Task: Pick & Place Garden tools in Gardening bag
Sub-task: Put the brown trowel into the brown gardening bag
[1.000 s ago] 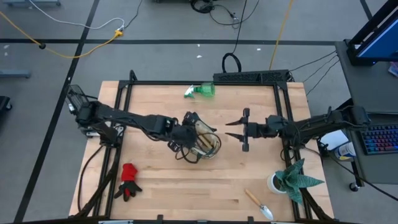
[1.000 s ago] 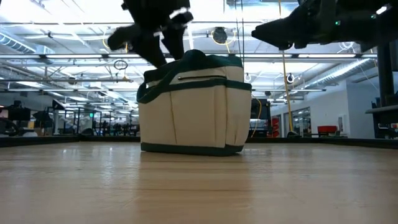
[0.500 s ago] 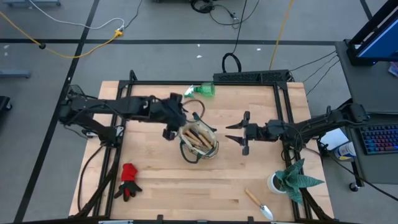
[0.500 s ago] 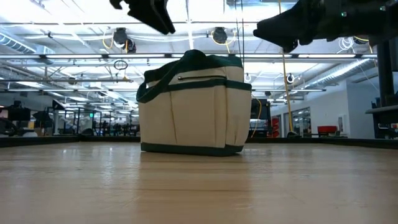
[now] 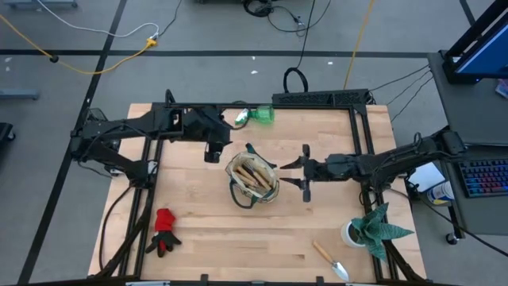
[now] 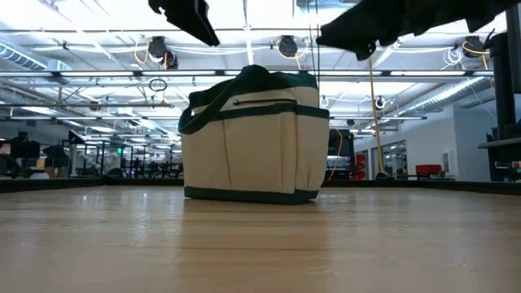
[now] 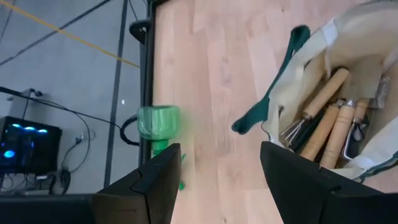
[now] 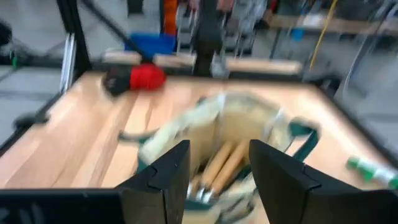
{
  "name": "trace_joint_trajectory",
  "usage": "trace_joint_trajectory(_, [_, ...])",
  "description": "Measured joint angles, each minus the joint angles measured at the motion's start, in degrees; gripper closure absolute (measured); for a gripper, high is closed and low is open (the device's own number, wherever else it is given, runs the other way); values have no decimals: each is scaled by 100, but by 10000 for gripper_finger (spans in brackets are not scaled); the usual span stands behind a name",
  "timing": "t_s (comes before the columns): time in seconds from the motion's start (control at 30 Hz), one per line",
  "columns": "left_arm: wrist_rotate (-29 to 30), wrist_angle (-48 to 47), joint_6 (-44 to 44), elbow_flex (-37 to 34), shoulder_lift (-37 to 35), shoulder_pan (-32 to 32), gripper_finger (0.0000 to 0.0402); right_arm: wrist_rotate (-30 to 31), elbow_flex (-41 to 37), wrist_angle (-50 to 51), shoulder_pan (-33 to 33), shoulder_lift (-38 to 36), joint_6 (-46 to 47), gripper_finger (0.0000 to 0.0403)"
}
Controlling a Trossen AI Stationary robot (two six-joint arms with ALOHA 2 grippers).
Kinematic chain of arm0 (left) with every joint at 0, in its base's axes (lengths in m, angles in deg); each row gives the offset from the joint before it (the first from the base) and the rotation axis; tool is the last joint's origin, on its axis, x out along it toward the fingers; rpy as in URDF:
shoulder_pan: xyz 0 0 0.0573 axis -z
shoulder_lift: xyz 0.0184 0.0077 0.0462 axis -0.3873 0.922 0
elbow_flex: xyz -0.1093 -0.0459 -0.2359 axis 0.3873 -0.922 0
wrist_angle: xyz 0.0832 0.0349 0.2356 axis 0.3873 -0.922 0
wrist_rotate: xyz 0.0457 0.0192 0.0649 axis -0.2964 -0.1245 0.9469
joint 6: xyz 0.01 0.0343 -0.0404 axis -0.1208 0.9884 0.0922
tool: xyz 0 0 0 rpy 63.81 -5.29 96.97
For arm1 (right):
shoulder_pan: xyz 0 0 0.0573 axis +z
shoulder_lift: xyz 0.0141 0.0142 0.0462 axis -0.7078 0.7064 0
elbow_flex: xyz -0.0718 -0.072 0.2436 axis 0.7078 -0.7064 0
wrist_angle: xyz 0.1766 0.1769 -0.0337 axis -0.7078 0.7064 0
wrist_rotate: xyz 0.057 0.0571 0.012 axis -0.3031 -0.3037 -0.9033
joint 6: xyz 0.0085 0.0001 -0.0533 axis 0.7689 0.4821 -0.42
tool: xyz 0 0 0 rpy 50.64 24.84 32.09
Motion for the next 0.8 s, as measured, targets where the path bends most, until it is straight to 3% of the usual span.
trace_joint_trajectory(0.2, [-124, -40, -62, -3, 15, -188, 174, -154, 752, 1581, 0, 443, 716, 243])
trace_joint_trajectory(0.53, [-106, 66, 167, -3, 16, -215, 174, -1457, 1494, 2249, 26, 1339, 2054, 243])
trace_joint_trajectory(0.8, [-1169, 73, 438, -3, 15, -679, 174, -1311, 1873, 3400, 255, 1507, 2668, 243])
